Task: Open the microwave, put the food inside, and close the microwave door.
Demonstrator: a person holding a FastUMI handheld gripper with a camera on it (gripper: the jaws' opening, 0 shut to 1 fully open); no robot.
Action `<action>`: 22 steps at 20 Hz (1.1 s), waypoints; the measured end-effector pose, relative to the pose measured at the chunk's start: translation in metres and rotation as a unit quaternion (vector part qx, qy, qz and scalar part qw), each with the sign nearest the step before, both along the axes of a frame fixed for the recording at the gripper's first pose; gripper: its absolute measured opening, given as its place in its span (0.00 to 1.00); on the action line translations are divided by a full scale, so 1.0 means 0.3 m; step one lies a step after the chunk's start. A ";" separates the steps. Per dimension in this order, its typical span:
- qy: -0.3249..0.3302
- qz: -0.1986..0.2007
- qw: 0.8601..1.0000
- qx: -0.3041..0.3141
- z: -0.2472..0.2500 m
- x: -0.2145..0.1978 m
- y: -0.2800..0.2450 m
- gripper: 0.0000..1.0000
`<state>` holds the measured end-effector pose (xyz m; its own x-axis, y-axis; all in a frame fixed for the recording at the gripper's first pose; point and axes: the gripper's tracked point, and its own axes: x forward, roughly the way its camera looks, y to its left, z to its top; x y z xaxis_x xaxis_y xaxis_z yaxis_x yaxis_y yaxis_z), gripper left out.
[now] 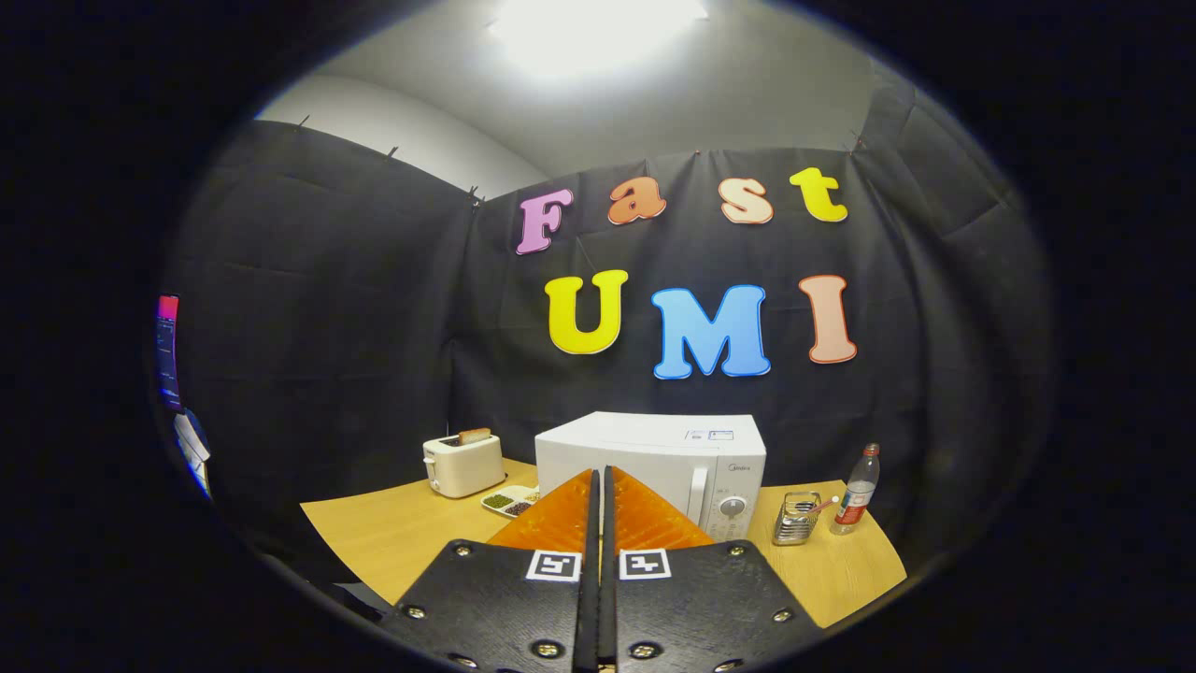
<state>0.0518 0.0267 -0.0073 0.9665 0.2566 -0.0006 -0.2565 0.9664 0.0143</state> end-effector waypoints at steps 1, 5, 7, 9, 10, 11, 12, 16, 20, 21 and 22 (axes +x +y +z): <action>0.003 0.004 1.000 0.000 -0.019 -0.016 -0.001 0.01; 0.020 0.017 0.999 0.018 -0.051 -0.079 0.004 0.01; 0.000 0.004 1.000 0.009 -0.003 -0.121 -0.023 0.01; -0.010 0.006 1.000 0.003 0.014 -0.190 -0.006 0.01; -0.018 0.000 1.000 0.002 0.032 -0.219 -0.011 0.01; -0.027 -0.017 0.999 -0.001 0.039 -0.242 -0.025 0.01; -0.035 -0.036 0.999 -0.007 0.043 -0.256 -0.043 0.05; -0.046 -0.077 0.995 -0.038 0.038 -0.245 -0.029 0.64; -0.031 -0.101 0.993 -0.045 0.030 -0.175 -0.028 0.96; -0.031 -0.110 0.993 -0.034 0.036 -0.167 -0.035 0.96; -0.032 -0.113 0.993 -0.029 0.042 -0.161 -0.032 0.96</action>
